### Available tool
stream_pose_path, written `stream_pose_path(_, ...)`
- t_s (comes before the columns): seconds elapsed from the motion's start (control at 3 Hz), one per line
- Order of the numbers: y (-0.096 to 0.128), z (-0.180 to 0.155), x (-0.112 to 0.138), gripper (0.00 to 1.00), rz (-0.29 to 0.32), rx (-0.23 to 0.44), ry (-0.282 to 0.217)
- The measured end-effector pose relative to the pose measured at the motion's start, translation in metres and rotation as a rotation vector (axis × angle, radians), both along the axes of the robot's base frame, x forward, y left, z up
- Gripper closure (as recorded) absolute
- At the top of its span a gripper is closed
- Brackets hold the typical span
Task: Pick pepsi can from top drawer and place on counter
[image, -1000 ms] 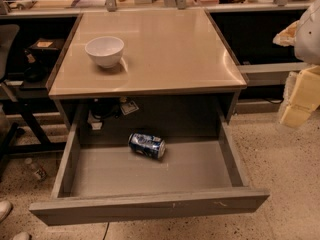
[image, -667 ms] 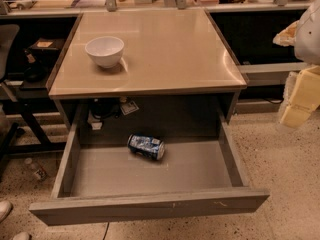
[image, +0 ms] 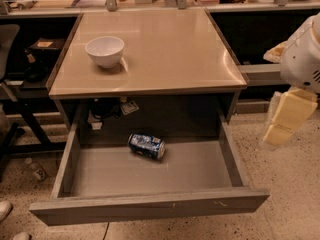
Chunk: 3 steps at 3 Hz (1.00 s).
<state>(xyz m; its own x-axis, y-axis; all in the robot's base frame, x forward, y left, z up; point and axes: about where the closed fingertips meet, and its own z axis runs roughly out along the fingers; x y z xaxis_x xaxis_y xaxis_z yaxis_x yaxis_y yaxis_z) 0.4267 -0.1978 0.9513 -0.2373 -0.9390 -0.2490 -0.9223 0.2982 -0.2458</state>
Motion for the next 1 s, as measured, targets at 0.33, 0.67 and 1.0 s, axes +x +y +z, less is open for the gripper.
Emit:
stream_pose_path(0.33,0.0313,-0.0399,0.0046,0.00,-0.016,0.019,0.045)
stream_pose_path(0.67,0.0316,-0.0403,0.0044,0.00,-0.018,0.019,0.046)
stream_pose_path(1.0,0.0378,-0.0475,0.0008,0.00,-0.015,0.036,0.049)
